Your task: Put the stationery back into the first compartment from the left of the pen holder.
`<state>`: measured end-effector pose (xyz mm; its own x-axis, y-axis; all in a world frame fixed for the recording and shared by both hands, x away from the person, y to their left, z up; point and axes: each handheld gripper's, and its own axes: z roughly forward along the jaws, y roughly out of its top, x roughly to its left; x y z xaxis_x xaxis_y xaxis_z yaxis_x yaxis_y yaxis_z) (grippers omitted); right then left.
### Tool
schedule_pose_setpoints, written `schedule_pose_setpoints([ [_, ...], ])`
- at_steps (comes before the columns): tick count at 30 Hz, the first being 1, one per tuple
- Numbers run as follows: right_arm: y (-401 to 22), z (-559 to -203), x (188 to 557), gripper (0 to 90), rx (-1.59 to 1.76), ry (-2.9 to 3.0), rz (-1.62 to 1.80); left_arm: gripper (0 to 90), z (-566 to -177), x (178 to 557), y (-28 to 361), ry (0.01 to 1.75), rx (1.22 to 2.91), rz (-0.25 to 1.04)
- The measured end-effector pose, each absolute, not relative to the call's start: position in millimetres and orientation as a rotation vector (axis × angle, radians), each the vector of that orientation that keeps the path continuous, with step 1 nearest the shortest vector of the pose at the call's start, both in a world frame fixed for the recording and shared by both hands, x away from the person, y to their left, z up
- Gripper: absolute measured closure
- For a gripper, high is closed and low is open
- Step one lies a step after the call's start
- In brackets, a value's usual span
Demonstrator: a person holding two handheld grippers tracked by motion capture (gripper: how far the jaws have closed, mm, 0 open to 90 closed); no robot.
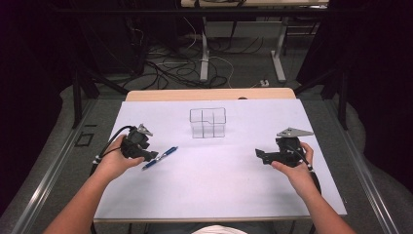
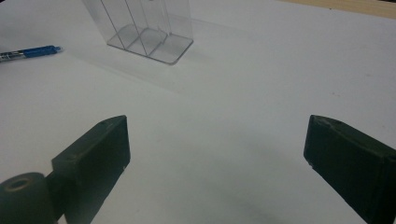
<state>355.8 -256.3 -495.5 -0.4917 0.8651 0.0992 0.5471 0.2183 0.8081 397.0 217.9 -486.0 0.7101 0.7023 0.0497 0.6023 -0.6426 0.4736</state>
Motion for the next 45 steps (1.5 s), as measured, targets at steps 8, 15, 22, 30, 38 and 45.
schedule_pose_setpoints([
  [8, -257, -496, 356, 7.1, 1.311, 2.125, 1.171, 48.7, -493, 401, 217, 0.999, 2.53, 0.317],
  [15, -257, -497, 356, 7.4, 1.317, 2.129, 1.17, 48.8, -497, 402, 216, 1.016, 2.558, 0.309],
  [22, -257, -497, 356, 8.0, 1.319, 2.132, 1.17, 50.8, -501, 404, 213, 1.025, 2.592, 0.291],
  [30, -258, -498, 357, 8.5, 1.304, 2.134, 1.16, 53.2, -505, 407, 209, 1.028, 2.615, 0.28],
  [38, -258, -498, 357, 8.5, 1.305, 2.134, 1.162, 55.6, -511, 410, 202, 1.023, 2.65, 0.257],
  [45, -258, -498, 357, 8.5, 1.32, 2.137, 1.171, 59.9, -516, 412, 194, 1.019, 2.666, 0.245],
])
